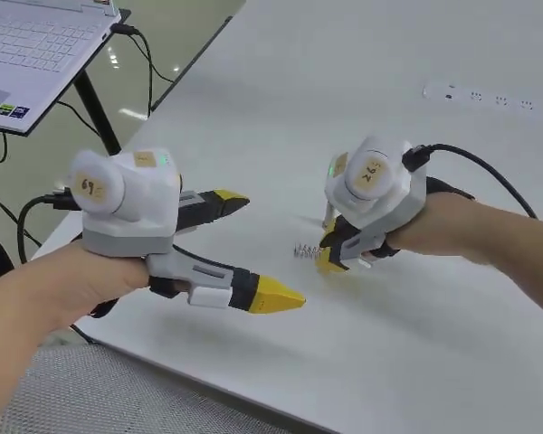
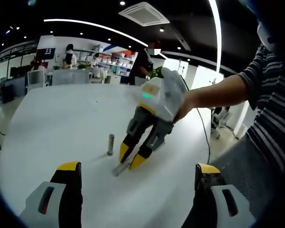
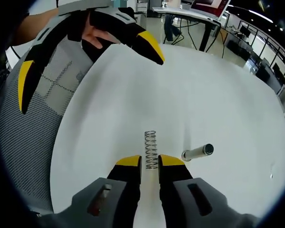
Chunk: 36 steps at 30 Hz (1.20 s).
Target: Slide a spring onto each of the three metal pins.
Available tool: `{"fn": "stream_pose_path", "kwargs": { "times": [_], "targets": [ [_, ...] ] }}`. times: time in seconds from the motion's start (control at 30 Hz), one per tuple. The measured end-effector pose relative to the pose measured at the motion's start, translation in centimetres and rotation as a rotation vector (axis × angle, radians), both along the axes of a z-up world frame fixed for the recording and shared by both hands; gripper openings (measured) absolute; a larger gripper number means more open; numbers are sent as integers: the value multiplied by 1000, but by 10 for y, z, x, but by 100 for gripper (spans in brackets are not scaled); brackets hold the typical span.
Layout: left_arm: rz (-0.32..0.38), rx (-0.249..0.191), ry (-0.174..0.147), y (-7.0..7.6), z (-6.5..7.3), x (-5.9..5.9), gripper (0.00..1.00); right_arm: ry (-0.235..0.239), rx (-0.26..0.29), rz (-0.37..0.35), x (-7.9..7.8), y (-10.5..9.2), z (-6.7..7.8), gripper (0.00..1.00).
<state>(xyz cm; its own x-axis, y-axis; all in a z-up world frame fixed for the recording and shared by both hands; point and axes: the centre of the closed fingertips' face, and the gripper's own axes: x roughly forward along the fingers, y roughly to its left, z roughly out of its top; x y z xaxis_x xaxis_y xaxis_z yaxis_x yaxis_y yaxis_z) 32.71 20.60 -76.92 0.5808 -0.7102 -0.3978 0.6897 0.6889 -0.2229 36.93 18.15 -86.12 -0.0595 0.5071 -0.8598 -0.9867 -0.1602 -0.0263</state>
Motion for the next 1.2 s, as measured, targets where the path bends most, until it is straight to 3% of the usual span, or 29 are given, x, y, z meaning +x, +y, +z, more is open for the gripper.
{"fn": "stream_pose_path", "kwargs": {
  "times": [0.1, 0.13, 0.27, 0.43, 1.0, 1.2],
  "targets": [
    [2, 3, 1, 1, 0, 0, 97, -17, -11, 4, 2, -4, -5, 8],
    [2, 3, 2, 1, -1, 0, 97, -14, 13, 9, 1, -1, -3, 8],
    [-3, 6, 7, 0, -2, -2, 96, -32, 18, 6, 3, -3, -2, 8],
    [-13, 4, 8, -4, -2, 0, 96, -14, 46, -18, 1, -11, 7, 8],
    [-86, -2, 6, -36, -4, 2, 94, -37, 83, -40, -10, -48, 35, 8],
    [-110, -3, 13, -48, -7, 0, 90, -18, 94, -75, -16, -63, 44, 8]
  ]
}}
